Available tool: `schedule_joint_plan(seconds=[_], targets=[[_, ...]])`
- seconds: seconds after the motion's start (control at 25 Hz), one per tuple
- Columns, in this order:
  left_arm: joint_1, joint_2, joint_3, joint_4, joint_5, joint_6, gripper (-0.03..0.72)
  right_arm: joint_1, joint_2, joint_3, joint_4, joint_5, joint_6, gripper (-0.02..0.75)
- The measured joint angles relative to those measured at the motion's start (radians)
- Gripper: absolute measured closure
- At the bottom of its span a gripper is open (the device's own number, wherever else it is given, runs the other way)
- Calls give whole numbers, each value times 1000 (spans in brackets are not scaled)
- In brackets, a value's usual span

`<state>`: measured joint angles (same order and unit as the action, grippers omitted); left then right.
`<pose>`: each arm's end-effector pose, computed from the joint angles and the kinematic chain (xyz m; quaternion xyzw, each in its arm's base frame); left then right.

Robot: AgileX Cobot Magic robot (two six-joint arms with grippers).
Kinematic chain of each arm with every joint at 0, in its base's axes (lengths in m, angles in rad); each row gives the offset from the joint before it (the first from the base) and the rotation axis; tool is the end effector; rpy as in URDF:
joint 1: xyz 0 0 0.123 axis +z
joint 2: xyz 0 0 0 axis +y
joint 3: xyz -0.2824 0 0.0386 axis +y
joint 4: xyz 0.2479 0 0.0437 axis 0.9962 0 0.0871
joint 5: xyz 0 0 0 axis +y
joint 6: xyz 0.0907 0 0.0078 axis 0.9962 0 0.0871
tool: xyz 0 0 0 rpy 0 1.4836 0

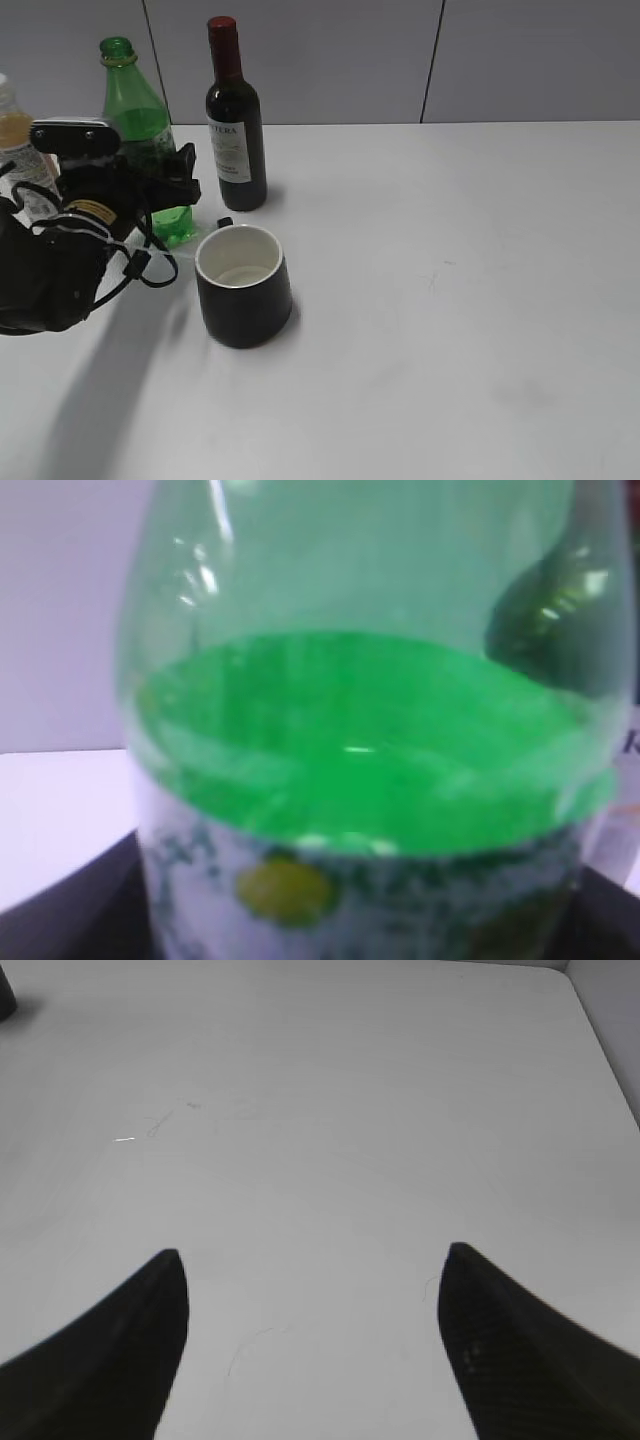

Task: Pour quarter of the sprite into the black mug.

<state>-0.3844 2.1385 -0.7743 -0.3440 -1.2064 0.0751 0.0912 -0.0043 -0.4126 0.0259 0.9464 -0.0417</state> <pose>0.3482 -0.1099 0.0987 0.0146 0.7369 -0.0289 0.6753 0.0084 0.0027 0.2617 -0.0553 0.8431 0.0262 0.5343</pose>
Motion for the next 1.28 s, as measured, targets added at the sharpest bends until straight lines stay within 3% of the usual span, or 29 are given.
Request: schedule_joint_plan(seconds=[0.96,1.28], targets=[[0,-180,288,29,-4,8,41,0,0,0,0,0,0,148],[0,-343,437,-20,-4,68,57,0,0,0,0,0,0,148]])
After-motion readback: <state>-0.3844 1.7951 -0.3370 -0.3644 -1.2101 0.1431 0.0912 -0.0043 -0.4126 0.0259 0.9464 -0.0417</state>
